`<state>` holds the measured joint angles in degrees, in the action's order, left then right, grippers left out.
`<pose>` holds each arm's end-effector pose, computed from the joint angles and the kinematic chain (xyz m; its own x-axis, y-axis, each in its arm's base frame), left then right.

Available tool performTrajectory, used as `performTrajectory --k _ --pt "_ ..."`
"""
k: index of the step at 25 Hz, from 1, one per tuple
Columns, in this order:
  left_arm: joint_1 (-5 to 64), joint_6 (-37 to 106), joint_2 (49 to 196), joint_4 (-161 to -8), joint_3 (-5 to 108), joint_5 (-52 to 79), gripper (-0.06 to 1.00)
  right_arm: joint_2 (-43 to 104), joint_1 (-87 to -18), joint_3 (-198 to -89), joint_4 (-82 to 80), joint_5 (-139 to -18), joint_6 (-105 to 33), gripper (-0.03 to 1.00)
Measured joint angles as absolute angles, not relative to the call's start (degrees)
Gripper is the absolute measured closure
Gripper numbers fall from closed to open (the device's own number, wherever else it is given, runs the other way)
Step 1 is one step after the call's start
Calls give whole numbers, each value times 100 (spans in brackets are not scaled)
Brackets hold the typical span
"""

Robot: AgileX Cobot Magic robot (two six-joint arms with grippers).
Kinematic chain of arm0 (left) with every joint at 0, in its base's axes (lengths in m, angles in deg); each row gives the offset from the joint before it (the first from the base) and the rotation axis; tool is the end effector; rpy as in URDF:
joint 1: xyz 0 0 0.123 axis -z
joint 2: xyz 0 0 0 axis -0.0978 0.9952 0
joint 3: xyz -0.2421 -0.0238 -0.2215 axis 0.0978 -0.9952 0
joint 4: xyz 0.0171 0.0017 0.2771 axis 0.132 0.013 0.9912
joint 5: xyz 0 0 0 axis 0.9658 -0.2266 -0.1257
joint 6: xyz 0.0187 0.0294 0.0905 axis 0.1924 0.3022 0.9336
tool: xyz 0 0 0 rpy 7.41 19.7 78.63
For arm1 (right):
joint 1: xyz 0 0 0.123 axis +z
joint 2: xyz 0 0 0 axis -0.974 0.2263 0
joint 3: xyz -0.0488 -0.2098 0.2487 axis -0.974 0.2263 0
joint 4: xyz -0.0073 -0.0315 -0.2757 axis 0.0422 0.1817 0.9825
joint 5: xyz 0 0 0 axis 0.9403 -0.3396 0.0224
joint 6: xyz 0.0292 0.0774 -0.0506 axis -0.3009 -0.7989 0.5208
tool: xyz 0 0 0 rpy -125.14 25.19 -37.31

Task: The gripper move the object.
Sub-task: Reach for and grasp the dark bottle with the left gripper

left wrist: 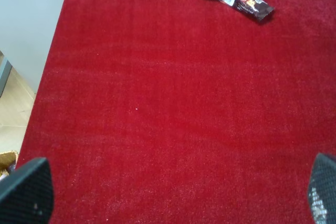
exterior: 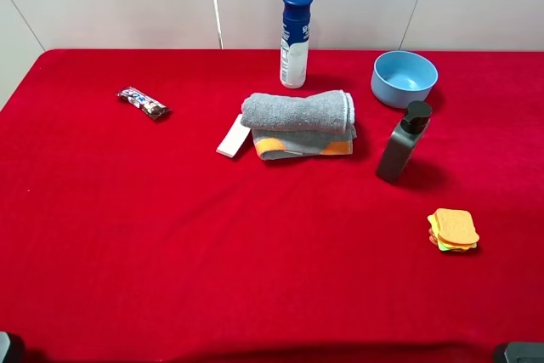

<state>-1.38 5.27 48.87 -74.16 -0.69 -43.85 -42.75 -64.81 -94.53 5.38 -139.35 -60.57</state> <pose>-0.0189 -0.0065 0.2812 -0.4748 -0.0021 -0.8801 -0.0577 0.9979 0.0287 -0.0352 -0.0051 0.2864 -0.5496 -0.0734 -0.8322 -0.2064 0.9772 0.0501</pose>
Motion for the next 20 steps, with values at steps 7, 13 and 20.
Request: performTrajectory --k 7,13,20 --pt "-138 527 4887 -7416 -69 -4385 -1 -4275 -6481 -9453 538 -13935 -6057 27" --pt "-138 527 4887 -7416 -69 -4385 -1 -4275 -6481 -9453 538 -13935 -6057 27" --pt "-138 527 4887 -7416 -69 -4385 -1 -4275 -6481 -9453 538 -13935 -6057 27"
